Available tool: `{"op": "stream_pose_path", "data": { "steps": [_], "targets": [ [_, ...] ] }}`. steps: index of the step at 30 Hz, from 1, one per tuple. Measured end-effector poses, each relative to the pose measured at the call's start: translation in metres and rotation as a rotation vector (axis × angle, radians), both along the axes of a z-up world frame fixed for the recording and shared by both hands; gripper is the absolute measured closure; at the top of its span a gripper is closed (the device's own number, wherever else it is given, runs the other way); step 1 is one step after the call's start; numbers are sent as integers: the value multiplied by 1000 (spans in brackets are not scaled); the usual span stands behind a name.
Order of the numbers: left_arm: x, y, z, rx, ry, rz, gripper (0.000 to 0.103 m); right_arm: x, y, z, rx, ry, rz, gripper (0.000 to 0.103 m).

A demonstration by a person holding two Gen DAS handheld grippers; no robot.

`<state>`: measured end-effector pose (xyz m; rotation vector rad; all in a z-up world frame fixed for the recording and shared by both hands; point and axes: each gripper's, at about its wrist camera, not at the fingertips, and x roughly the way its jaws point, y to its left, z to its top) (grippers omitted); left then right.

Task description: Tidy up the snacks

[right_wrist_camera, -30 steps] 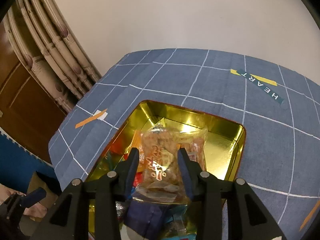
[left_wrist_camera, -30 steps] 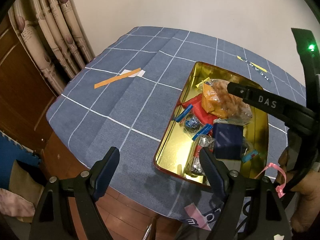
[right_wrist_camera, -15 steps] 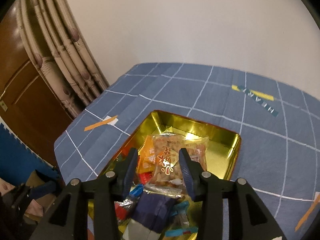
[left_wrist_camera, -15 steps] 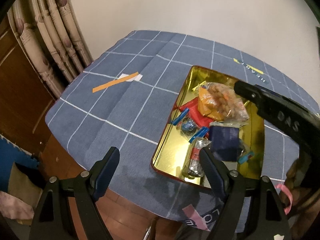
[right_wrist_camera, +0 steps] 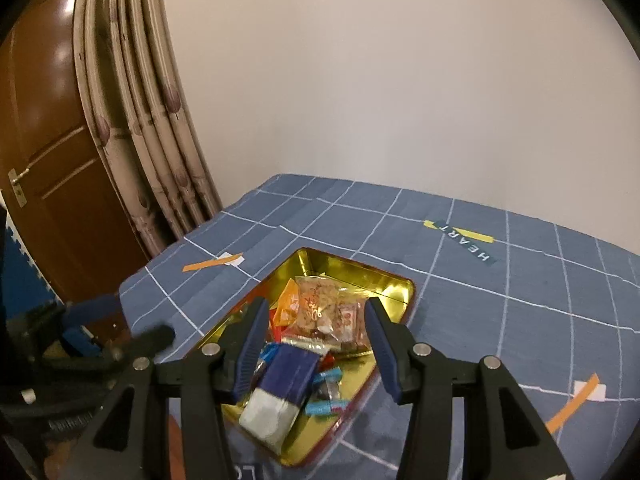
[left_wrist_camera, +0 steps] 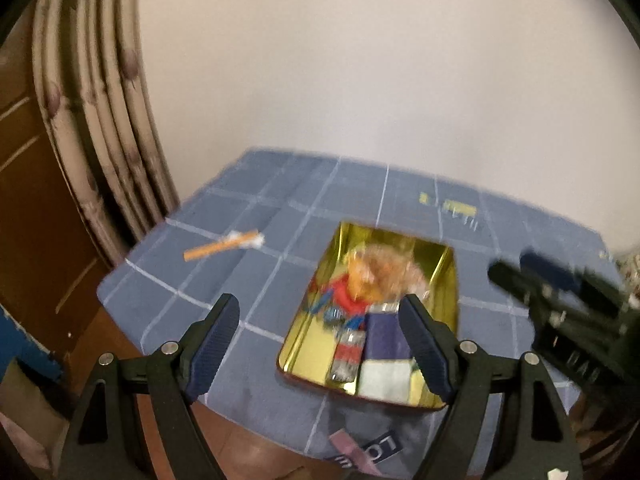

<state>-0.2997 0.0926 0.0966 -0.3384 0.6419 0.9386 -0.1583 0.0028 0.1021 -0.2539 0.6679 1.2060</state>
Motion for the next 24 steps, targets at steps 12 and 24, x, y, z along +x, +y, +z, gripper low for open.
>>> {"op": "stream_pose_path", "data": {
  "steps": [12, 24],
  "targets": [
    [-33, -44, 86, 228, -196, -17, 0, 1, -70, 44, 115, -34, -56, 47],
    [-28, -36, 69, 148, -165, -2, 0, -12, -78, 51, 141, -73, -42, 47]
  ]
}}
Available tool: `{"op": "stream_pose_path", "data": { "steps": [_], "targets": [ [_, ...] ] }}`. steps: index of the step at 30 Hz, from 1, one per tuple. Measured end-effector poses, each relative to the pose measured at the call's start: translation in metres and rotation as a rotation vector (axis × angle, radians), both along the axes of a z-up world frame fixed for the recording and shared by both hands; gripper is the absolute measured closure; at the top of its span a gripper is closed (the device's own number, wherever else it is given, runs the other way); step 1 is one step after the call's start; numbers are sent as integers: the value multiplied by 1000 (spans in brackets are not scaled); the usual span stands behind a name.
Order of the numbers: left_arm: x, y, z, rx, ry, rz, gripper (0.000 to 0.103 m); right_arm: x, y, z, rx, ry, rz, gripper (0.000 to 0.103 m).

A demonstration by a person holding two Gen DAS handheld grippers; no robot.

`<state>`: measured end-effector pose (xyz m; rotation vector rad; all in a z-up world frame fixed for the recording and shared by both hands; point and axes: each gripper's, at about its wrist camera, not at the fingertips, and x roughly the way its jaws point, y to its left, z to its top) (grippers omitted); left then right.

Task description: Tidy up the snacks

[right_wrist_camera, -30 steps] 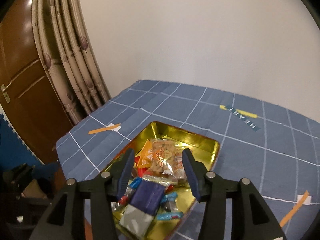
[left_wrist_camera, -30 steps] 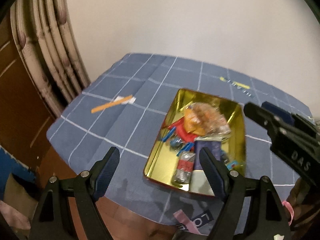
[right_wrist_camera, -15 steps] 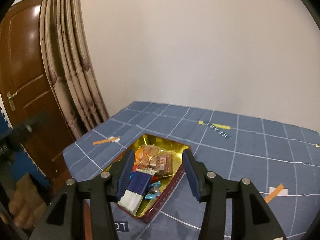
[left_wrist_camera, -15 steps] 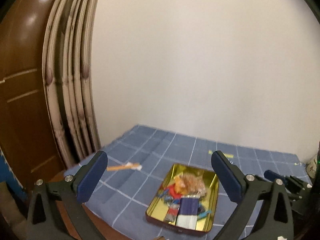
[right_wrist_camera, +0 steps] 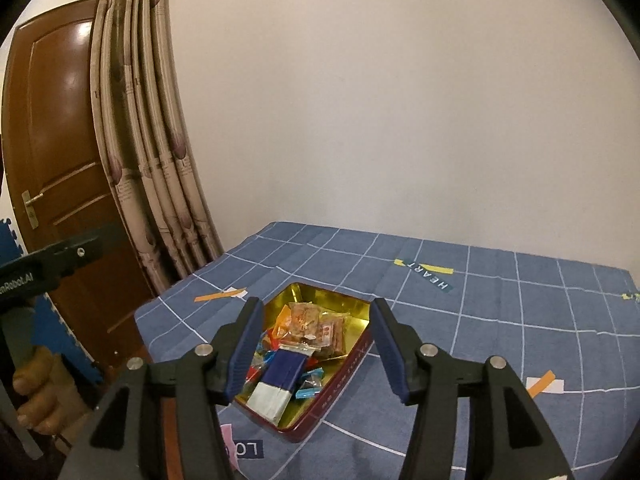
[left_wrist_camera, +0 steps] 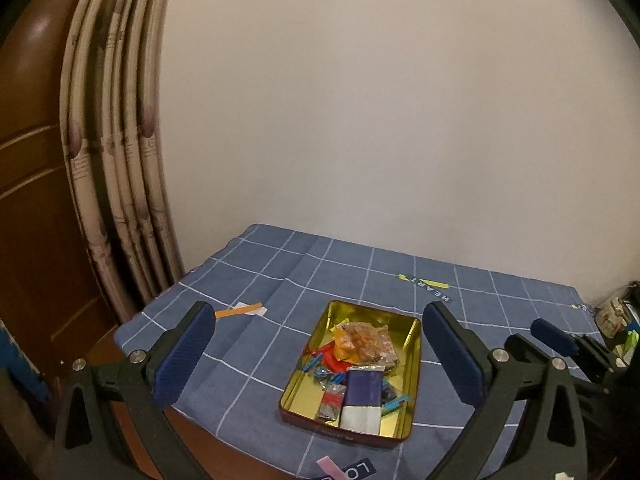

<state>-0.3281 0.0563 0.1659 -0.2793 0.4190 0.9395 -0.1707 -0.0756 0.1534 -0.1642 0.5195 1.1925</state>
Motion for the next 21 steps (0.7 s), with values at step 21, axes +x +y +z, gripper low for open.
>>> {"op": "stream_pose_path", "data": {
  "steps": [21],
  "targets": [
    [6, 19, -54, -122, 83, 31, 0, -31, 6, -11, -27, -97, -10, 32]
  ]
}}
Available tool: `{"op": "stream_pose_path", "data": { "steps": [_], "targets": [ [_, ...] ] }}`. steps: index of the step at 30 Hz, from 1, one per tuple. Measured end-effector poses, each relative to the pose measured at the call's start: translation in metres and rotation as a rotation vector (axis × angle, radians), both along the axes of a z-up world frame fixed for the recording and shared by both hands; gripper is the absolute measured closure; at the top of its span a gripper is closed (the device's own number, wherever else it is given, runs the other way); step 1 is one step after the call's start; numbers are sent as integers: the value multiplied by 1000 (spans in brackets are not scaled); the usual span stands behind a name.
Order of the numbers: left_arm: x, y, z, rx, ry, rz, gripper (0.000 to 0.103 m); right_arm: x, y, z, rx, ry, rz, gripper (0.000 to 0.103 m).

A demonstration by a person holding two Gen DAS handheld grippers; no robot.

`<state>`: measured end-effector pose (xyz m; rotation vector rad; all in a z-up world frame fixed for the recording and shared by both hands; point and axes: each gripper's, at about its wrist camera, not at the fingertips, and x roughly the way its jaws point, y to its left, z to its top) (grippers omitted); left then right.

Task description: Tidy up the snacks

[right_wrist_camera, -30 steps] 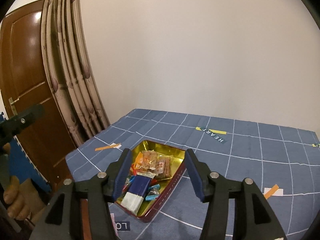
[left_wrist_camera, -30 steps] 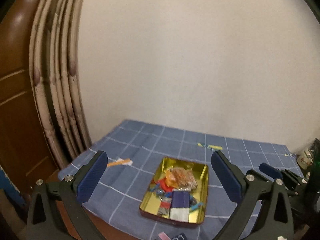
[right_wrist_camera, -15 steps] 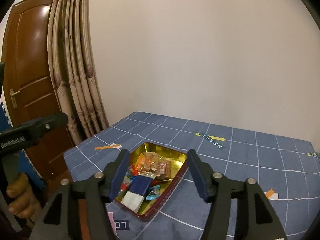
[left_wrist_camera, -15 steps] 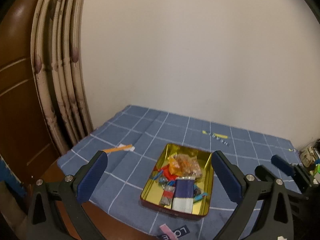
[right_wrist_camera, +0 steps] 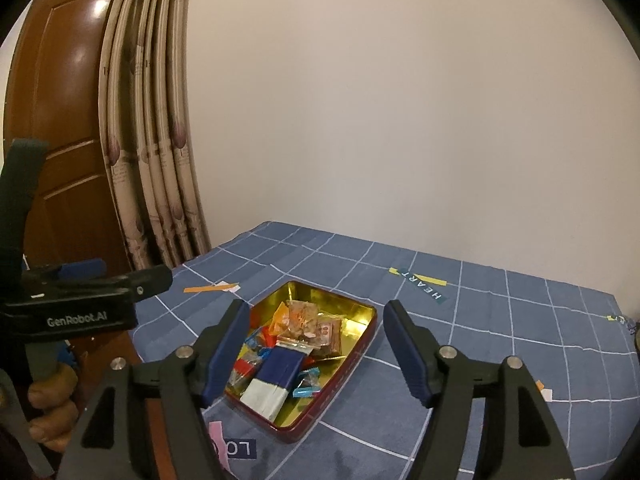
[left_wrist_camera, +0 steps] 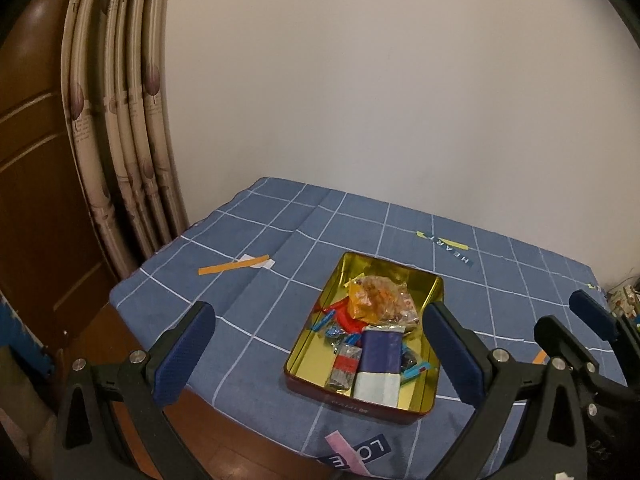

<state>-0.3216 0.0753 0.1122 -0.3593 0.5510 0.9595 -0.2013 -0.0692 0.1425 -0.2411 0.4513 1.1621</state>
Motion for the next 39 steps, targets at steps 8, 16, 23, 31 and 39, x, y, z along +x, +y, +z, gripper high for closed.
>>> {"op": "stream_pose_path", "data": {
  "steps": [8, 16, 23, 31, 39],
  "targets": [
    [2, 4, -9, -9, 23, 1, 0, -2, 4, -6, -19, 3, 5, 32],
    [5, 1, -11, 5, 34, -7, 0, -5, 6, -8, -26, -9, 9, 31],
    [6, 1, -14, 1, 48, -10, 0, -5, 8, -11, -33, -5, 12, 31],
    [9, 4, -25, -22, 73, -13, 0, -2, 8, -19, -46, 15, 10, 31],
    [23, 8, -40, -63, 145, -49, 0, 45, -6, -45, -87, 128, -49, 29]
  ]
}}
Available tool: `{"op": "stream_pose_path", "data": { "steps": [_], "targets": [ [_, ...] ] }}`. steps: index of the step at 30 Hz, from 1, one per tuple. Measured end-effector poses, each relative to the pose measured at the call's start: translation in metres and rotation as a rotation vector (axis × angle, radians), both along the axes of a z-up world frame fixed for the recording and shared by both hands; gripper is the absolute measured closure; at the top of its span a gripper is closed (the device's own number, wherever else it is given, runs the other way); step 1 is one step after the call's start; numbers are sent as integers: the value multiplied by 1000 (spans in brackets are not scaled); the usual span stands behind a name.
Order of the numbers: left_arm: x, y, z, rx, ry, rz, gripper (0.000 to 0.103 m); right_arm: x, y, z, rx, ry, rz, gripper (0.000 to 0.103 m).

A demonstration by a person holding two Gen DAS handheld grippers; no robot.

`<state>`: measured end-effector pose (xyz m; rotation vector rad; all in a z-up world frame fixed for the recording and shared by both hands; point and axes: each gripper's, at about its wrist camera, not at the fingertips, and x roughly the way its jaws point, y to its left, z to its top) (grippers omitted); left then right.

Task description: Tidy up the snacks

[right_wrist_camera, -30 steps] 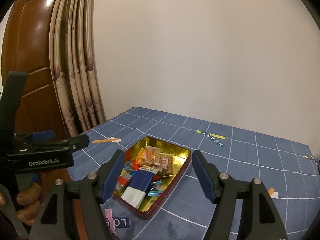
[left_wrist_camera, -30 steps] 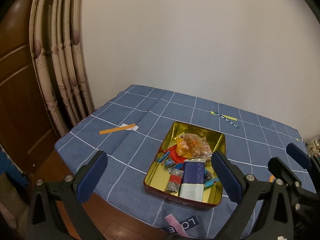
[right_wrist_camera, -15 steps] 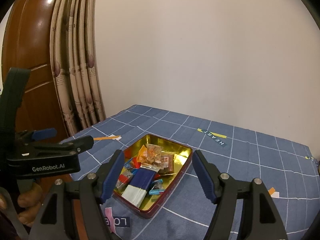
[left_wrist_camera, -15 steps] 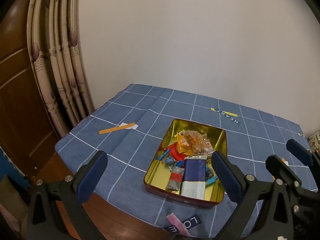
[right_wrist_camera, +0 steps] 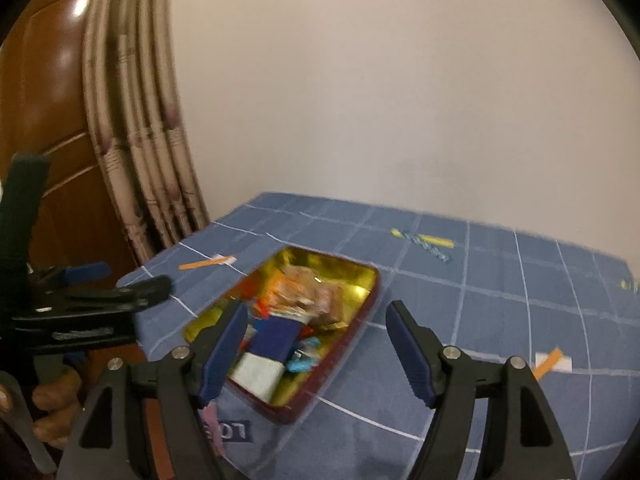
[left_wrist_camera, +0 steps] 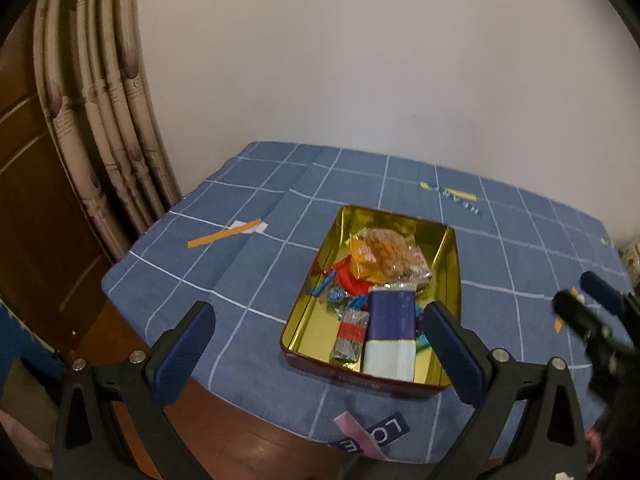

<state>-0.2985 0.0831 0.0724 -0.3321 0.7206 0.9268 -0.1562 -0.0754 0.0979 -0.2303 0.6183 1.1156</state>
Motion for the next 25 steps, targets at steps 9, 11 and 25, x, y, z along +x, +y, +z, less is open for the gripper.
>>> {"op": "stream_pose_path", "data": {
  "steps": [9, 11, 25],
  "targets": [
    [11, -3, -3, 2, 52, -14, 0, 148, -66, -77, -276, 49, -265, 29],
    [15, -3, -4, -1, 65, -19, 0, 186, -87, -95, -337, 72, -341, 29],
    [17, 0, -5, -25, 117, 24, 0, 306, -134, -134, -391, 113, -523, 15]
  ]
}}
